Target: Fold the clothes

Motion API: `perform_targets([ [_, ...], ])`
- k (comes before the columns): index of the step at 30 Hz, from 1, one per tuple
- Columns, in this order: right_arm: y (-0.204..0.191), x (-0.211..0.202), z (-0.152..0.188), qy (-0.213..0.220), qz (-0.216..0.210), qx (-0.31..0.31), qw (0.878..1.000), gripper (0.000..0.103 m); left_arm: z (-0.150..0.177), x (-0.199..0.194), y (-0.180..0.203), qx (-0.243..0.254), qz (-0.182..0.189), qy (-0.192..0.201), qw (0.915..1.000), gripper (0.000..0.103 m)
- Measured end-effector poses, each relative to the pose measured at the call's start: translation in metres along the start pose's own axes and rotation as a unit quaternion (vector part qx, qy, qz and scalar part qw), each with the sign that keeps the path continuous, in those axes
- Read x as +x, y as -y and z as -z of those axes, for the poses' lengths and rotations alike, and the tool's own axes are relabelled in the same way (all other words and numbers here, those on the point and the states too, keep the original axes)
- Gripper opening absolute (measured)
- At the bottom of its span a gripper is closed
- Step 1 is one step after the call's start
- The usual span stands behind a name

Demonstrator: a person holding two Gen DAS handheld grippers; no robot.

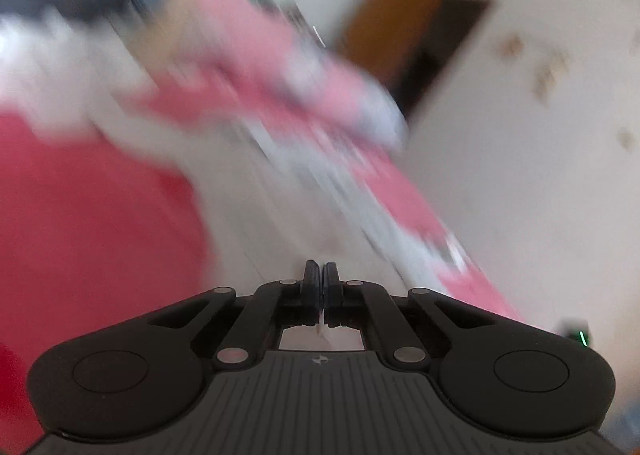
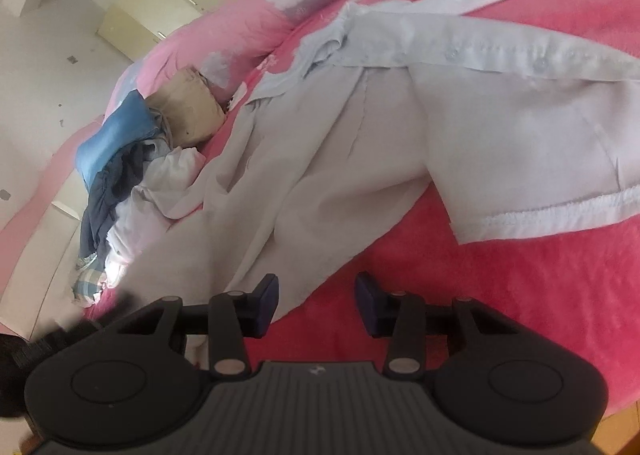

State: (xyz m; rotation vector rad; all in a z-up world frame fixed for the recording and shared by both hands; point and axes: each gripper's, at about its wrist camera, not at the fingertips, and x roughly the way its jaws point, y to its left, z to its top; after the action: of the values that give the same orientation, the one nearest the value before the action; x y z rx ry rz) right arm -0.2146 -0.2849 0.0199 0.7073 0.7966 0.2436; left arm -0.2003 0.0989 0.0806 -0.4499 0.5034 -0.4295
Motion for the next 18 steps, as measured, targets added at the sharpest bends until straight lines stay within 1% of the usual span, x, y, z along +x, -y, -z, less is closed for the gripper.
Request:
perform_targets([
  [1,0.000,-0.001,-0.001,-0.003,0.000,0.004,1.000,0.045,-0.015,-0.012,-0.012,0.000,-0.030,0.034,0.9990,0.000],
  [2,0.000,-0.001,-0.001,-0.005,0.000,0.007,1.000,0.045,-0.027,-0.020,-0.025,-0.002,-0.072,0.055,0.9959,0.000],
  [3,0.001,-0.001,-0.002,-0.006,0.000,0.010,1.000,0.045,-0.038,-0.028,-0.039,-0.004,-0.115,0.074,0.9906,0.001],
  [4,0.002,0.001,-0.003,-0.008,0.000,0.018,1.000,0.045,-0.046,-0.030,-0.054,-0.007,-0.160,0.075,0.9843,0.005],
  [5,0.003,0.002,-0.004,-0.009,0.000,0.024,1.000,0.045,-0.051,-0.032,-0.068,-0.011,-0.203,0.070,0.9766,0.015],
  [6,0.004,0.004,-0.005,-0.010,0.001,0.031,0.999,0.045,-0.051,-0.035,-0.079,-0.014,-0.232,0.068,0.9703,0.023],
  [7,0.005,0.006,-0.006,-0.011,0.003,0.037,0.999,0.045,-0.050,-0.038,-0.088,-0.017,-0.259,0.065,0.9634,0.037],
  [8,0.004,0.008,-0.007,-0.010,0.005,0.040,0.999,0.046,-0.045,-0.042,-0.094,-0.019,-0.270,0.064,0.9604,0.043],
  [9,0.003,0.010,-0.008,-0.009,0.008,0.040,0.999,0.046,-0.040,-0.047,-0.099,-0.022,-0.280,0.063,0.9578,0.044],
  [11,0.003,0.014,-0.010,-0.005,0.012,0.045,0.999,0.046,-0.025,-0.050,-0.096,-0.013,-0.278,0.057,0.9587,0.048],
  [12,0.003,0.016,-0.011,-0.003,0.014,0.048,0.999,0.046,-0.018,-0.050,-0.089,0.003,-0.278,0.060,0.9587,0.049],
  [13,0.003,0.019,-0.011,0.000,0.016,0.050,0.999,0.046,-0.010,-0.051,-0.081,0.020,-0.278,0.063,0.9582,0.051],
  [14,0.003,0.020,-0.012,0.002,0.017,0.055,0.998,0.046,-0.003,-0.048,-0.071,0.047,-0.269,0.068,0.9596,0.057],
  [15,0.005,0.022,-0.014,0.006,0.014,0.065,0.998,0.046,0.003,-0.045,-0.059,0.075,-0.259,0.073,0.9603,0.060],
  [17,0.009,0.022,-0.015,0.018,0.009,0.089,0.996,0.043,0.017,-0.038,-0.037,0.124,-0.195,0.062,0.9709,0.072],
  [18,0.011,0.022,-0.015,0.027,0.008,0.097,0.995,0.032,0.023,-0.033,-0.025,0.143,-0.152,0.044,0.9769,0.073],
])
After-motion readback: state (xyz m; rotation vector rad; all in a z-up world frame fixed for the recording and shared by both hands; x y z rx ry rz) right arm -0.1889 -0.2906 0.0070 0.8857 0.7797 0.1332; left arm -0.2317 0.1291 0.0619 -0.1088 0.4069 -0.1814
